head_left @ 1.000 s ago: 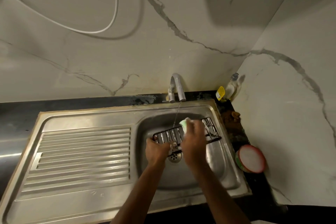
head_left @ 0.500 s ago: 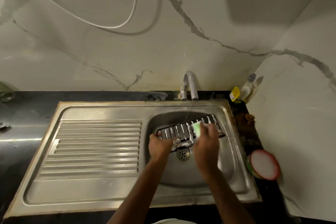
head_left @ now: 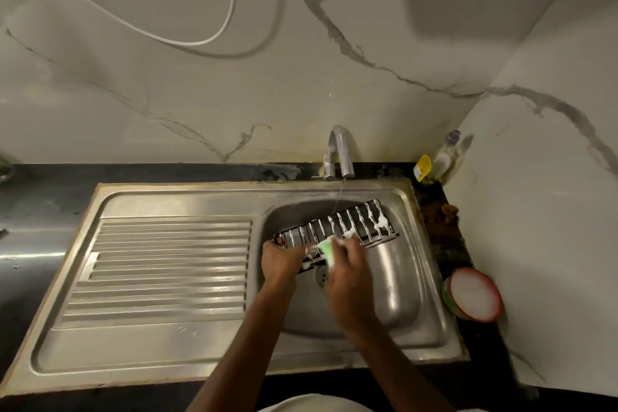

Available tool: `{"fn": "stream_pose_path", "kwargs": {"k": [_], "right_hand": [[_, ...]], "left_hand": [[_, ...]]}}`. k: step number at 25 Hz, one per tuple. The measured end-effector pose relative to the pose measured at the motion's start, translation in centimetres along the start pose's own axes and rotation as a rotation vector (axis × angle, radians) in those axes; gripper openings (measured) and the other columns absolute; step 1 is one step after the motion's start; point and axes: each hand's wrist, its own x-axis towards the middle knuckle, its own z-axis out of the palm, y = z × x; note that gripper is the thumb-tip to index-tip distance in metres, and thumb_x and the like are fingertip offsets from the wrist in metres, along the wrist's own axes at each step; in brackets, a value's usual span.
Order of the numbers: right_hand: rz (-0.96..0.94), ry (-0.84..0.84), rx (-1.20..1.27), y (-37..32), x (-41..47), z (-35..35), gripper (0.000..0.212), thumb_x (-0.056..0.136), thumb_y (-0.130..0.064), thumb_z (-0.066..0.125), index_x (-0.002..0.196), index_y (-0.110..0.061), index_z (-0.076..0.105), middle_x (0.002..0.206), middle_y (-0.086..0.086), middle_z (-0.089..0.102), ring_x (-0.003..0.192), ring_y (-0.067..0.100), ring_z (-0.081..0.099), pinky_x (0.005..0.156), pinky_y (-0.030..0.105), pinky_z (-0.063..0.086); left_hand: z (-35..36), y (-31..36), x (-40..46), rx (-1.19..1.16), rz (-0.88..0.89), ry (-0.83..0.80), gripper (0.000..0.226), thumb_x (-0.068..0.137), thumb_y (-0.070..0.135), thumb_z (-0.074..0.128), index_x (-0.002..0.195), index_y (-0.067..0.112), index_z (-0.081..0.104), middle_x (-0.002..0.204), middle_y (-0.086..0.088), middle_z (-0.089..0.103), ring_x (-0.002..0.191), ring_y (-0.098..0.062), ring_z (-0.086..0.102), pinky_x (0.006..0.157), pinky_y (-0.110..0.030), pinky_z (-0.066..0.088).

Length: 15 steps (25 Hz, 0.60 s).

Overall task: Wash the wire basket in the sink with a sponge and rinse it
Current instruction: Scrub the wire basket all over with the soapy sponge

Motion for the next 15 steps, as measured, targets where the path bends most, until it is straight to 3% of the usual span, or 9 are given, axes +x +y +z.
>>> {"fn": "stream_pose_path", "kwargs": {"k": [2,3,4,6,8,10,12,13,15], "right_hand": [[-0.123,-0.068,-0.013,0.3,-0.9,-0.3,0.037,0.094,-0.008,0.044,0.125,-0.003,0.064,0.114,0.008,0.058,0.100,0.014,0.051,0.076,0.028,0.055],[-0.121,-0.031,-0.062,1.5,0.0,-1.2,0.040,0.091,-0.007,0.044,0.125,-0.002,0.064,0.114,0.011,0.059,0.099,0.018,0.053,0.074,0.027,0.055],[-0.068,0.026,-0.125,3.2,1.2,-2.2,0.040,0.089,-0.004,0.045,0.124,0.000,0.064,0.113,0.014,0.059,0.097,0.021,0.055,0.072,0.025,0.055],[0.098,0.147,-0.155,6.1,3.4,-4.1,0.042,0.084,0.004,0.051,0.124,0.002,0.063,0.111,0.019,0.059,0.097,0.028,0.059,0.073,0.034,0.059],[0.147,0.180,-0.137,5.9,3.6,-3.7,0.042,0.082,0.006,0.055,0.124,0.003,0.063,0.112,0.020,0.060,0.097,0.030,0.060,0.073,0.038,0.061],[-0.079,0.147,-0.146,3.0,1.8,-1.6,0.035,0.088,0.002,0.054,0.121,0.003,0.066,0.110,0.018,0.063,0.096,0.027,0.061,0.072,0.029,0.059],[-0.321,0.048,-0.146,1.3,0.6,-0.2,0.031,0.092,-0.003,0.049,0.117,0.003,0.068,0.106,0.016,0.065,0.094,0.027,0.061,0.070,0.031,0.058],[-0.340,0.022,-0.142,1.6,1.2,-0.4,0.033,0.090,-0.001,0.048,0.116,0.003,0.067,0.106,0.016,0.064,0.094,0.028,0.060,0.070,0.033,0.058],[-0.155,0.097,-0.138,3.3,3.8,-1.9,0.040,0.081,0.003,0.050,0.118,0.002,0.065,0.110,0.018,0.061,0.098,0.031,0.059,0.073,0.036,0.058]], "left_hand": [[0.4,-0.1,0.1,-0.039,-0.030,-0.035,0.078,0.038,0.033,0.089,0.107,0.003,0.070,0.100,-0.016,0.076,0.084,-0.027,0.075,0.053,-0.029,0.058],[0.1,0.4,-0.5,-0.048,-0.029,-0.053,0.076,0.043,0.031,0.092,0.109,0.003,0.069,0.101,-0.015,0.075,0.085,-0.026,0.074,0.051,-0.025,0.055],[-0.1,0.4,-0.6,-0.055,-0.035,-0.041,0.073,0.048,0.030,0.095,0.111,0.004,0.068,0.102,-0.014,0.074,0.084,-0.024,0.073,0.048,-0.023,0.053],[-0.5,0.5,-0.6,-0.079,-0.026,-0.017,0.072,0.053,0.028,0.097,0.114,0.005,0.066,0.105,-0.013,0.074,0.085,-0.021,0.073,0.045,-0.017,0.050],[-0.1,0.2,-0.4,-0.064,-0.005,-0.022,0.078,0.049,0.032,0.098,0.115,0.006,0.065,0.106,-0.011,0.074,0.087,-0.020,0.073,0.049,-0.019,0.052],[0.7,-0.7,0.5,-0.054,0.015,-0.026,0.088,0.036,0.042,0.092,0.114,0.010,0.067,0.104,-0.009,0.075,0.086,-0.020,0.074,0.058,-0.027,0.060],[1.3,-1.7,1.7,-0.037,0.026,-0.007,0.091,0.030,0.046,0.084,0.113,0.012,0.068,0.103,-0.008,0.077,0.085,-0.021,0.076,0.069,-0.038,0.067],[1.3,-1.8,1.7,-0.026,0.038,-0.023,0.092,0.030,0.046,0.084,0.114,0.012,0.067,0.103,-0.008,0.076,0.087,-0.022,0.075,0.075,-0.042,0.067],[0.7,-1.5,1.1,-0.020,0.036,-0.044,0.096,0.029,0.043,0.089,0.117,0.011,0.065,0.106,-0.009,0.075,0.092,-0.025,0.074,0.080,-0.045,0.066]]}}
